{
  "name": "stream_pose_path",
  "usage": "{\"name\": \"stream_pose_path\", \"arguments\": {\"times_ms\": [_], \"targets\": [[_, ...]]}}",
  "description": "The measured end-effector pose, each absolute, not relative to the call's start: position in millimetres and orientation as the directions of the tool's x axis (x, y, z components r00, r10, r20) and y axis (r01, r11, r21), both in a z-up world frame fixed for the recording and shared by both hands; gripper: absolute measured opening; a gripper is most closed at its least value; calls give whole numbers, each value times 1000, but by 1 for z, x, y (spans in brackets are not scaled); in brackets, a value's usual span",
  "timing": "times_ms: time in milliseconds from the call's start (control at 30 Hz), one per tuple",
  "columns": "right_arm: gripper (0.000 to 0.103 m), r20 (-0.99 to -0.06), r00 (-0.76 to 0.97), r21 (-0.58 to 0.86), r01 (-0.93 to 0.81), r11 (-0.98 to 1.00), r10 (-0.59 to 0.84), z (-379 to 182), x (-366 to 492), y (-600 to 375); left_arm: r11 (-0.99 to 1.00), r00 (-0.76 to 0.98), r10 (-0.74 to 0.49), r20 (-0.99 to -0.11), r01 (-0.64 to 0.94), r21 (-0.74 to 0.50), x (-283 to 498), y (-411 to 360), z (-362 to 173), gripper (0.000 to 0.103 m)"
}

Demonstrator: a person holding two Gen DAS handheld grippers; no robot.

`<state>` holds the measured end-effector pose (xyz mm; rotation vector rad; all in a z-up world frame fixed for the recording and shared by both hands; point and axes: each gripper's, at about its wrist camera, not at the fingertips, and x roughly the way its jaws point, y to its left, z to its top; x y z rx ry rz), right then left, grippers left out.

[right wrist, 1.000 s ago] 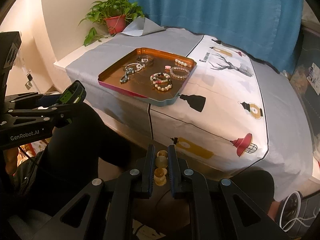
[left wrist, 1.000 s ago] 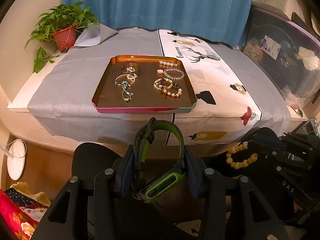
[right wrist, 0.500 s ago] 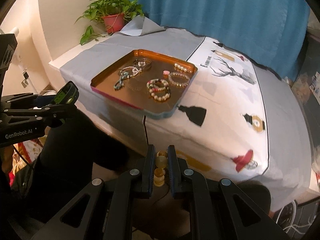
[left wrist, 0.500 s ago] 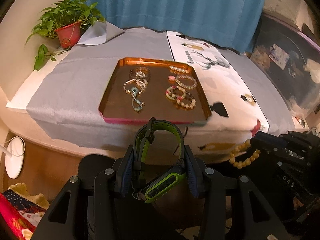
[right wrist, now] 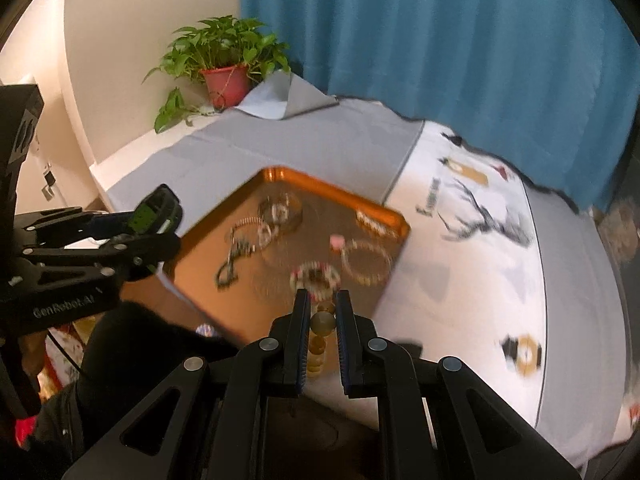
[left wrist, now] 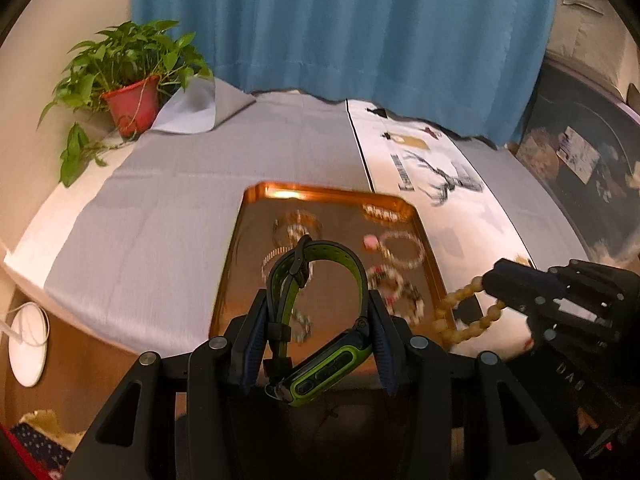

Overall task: Organize jewelry
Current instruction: 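Lower the watch and bracelet into the orange tray and open both tools, then withdraw both open tools from the tray toward the table edge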

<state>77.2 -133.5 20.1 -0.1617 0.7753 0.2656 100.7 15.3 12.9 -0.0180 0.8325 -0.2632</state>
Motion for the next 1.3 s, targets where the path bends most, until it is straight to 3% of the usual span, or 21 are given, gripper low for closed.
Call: {"name": "stream_pose_path", "arguments": {"times_ms": [533, 600, 633, 700, 733, 767, 833, 1067, 1300], "targets": [[13, -752, 642, -62, -291, 955, 147, -23, 160, -120, 972, 601, -205, -773, 216, -90, 184, 4, -27, 43], [14, -760, 634, -60, -288, 956, 144, -29, 166, -122, 973, 590, -199, -783, 214, -85, 192, 3, -34, 44], [14, -766, 627, -58, -287, 956, 141, -33, 170, -123, 975, 581, -184, -793, 210, -72, 197, 3, -39, 50], [18, -788, 603, -66, -285, 956, 125, -41, 177, -124, 978, 569, -152, -808, 203, -41, 202, 0, -46, 60], [30, -805, 584, -79, -279, 957, 103, -46, 180, -124, 983, 560, -111, -821, 186, -6, 204, -1, -50, 75], [48, -816, 572, -92, -268, 959, 82, -51, 181, -124, 985, 555, -81, -828, 170, 18, 205, -1, -51, 87], [67, -819, 570, -104, -254, 962, 62, -56, 176, -127, 989, 560, -34, -828, 140, 54, 200, -1, -54, 90], [69, -833, 551, -90, -239, 967, 59, -59, 132, -142, 992, 518, -59, -853, 123, 7, 162, 6, -55, 90], [73, -792, 608, -92, -211, 973, 57, -42, 71, -144, 991, 566, -57, -822, 131, 22, 92, 3, -37, 91]]}}
